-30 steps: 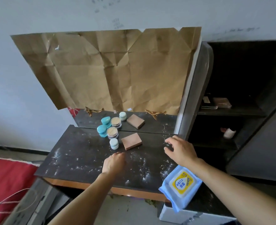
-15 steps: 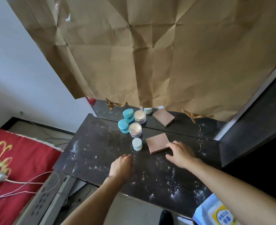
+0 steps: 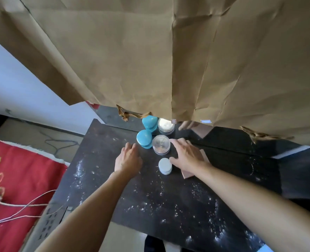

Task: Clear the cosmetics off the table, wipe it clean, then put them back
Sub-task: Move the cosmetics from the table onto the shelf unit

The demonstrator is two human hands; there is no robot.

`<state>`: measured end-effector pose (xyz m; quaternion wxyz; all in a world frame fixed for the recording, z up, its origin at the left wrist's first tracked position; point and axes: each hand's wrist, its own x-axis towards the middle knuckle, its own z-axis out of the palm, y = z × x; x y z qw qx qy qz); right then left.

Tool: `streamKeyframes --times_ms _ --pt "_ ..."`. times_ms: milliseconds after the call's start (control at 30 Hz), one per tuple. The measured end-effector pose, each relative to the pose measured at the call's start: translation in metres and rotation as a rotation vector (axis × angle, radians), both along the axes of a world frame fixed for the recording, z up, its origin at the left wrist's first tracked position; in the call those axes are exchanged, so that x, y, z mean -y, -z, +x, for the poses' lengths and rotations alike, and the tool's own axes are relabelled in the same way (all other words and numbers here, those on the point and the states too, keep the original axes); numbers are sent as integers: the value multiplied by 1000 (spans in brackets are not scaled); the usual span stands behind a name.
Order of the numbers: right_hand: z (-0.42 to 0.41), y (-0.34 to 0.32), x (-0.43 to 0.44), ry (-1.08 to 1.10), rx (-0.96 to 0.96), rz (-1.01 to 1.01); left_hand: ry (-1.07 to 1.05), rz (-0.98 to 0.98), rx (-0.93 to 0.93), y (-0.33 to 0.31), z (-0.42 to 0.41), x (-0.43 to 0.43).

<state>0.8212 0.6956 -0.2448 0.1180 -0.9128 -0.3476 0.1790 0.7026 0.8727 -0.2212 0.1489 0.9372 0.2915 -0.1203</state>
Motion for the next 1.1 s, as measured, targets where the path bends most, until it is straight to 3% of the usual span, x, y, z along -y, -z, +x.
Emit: streamKeyframes --times_ms 300,467,833,1100 --pt "-4 23 -72 165 -36 -124 403 -6 -62 36 52 -62" --pt "-4 21 -68 292 -71 -91 458 -63 -14 47 65 -67" --pt "-33 -30 23 562 -11 138 439 -157 139 24 59 -36" --pt "-89 -63 126 640 112 157 510 -167 256 -31 27 50"
